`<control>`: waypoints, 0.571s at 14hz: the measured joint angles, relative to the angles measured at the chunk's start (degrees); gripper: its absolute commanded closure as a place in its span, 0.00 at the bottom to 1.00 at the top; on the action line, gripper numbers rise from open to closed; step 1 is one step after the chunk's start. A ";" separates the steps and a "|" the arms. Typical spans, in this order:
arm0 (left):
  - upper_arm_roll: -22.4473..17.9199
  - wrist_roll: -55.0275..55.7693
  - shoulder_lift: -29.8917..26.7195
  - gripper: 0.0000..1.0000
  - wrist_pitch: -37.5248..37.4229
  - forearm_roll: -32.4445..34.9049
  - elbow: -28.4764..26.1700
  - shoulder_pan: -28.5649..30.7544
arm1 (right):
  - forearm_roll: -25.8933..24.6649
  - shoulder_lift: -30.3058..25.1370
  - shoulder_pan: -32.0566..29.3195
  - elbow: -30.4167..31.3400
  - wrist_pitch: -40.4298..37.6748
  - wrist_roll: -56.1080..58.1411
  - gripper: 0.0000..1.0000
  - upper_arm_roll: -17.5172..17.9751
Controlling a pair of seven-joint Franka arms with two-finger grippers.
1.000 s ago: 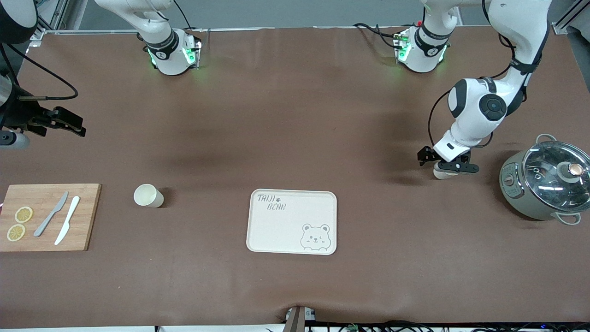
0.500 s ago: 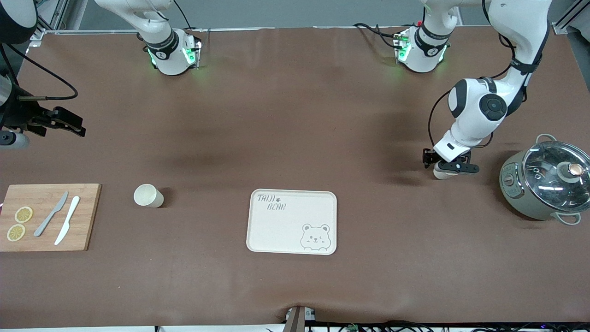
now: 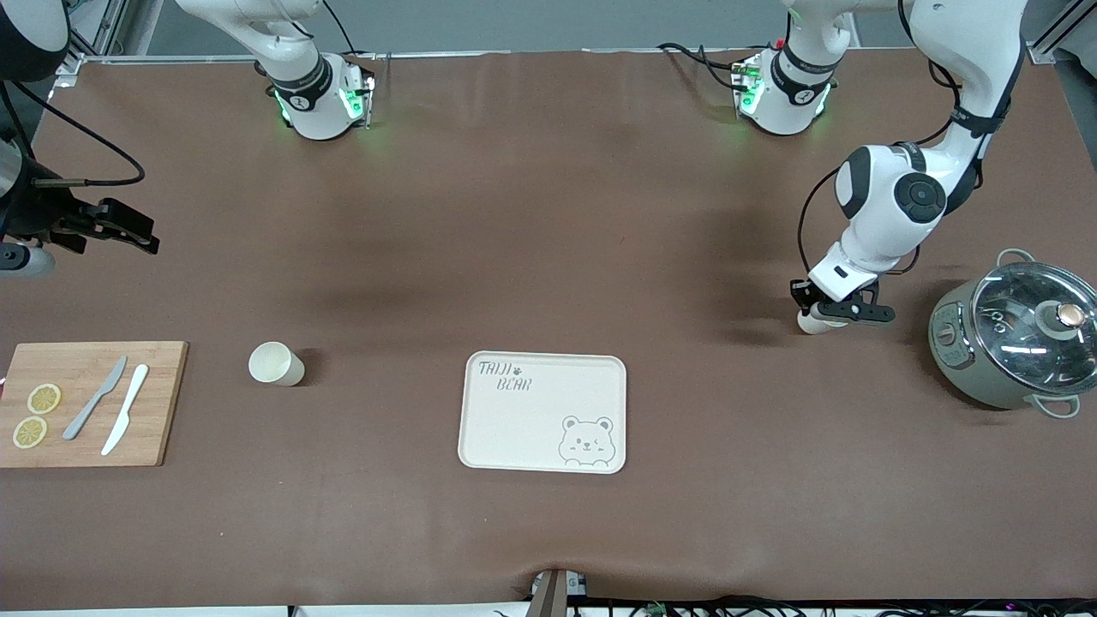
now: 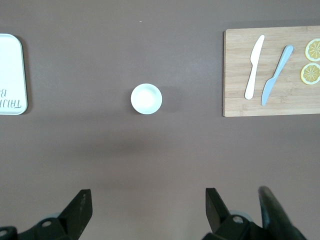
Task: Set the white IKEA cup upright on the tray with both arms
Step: 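Close the left gripper on the white cup's rim and lift it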
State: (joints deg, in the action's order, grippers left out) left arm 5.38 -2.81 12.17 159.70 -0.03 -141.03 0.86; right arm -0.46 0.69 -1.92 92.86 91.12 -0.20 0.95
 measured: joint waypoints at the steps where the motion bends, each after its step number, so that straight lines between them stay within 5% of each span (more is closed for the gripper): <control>1: 0.00 0.00 0.00 1.00 0.00 0.00 0.00 0.00 | 0.00 0.00 0.00 0.00 0.01 0.00 0.00 0.00; 8: 0.45 0.49 -0.96 1.00 -4.82 0.00 4.09 -0.13 | 0.00 0.00 -0.01 0.00 0.03 0.00 0.00 -0.05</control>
State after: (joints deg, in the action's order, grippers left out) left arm 5.83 -2.32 11.21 154.88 -0.03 -136.94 0.74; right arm -0.46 0.69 -1.94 92.86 91.15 -0.20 0.90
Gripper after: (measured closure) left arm 0.960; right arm 0.000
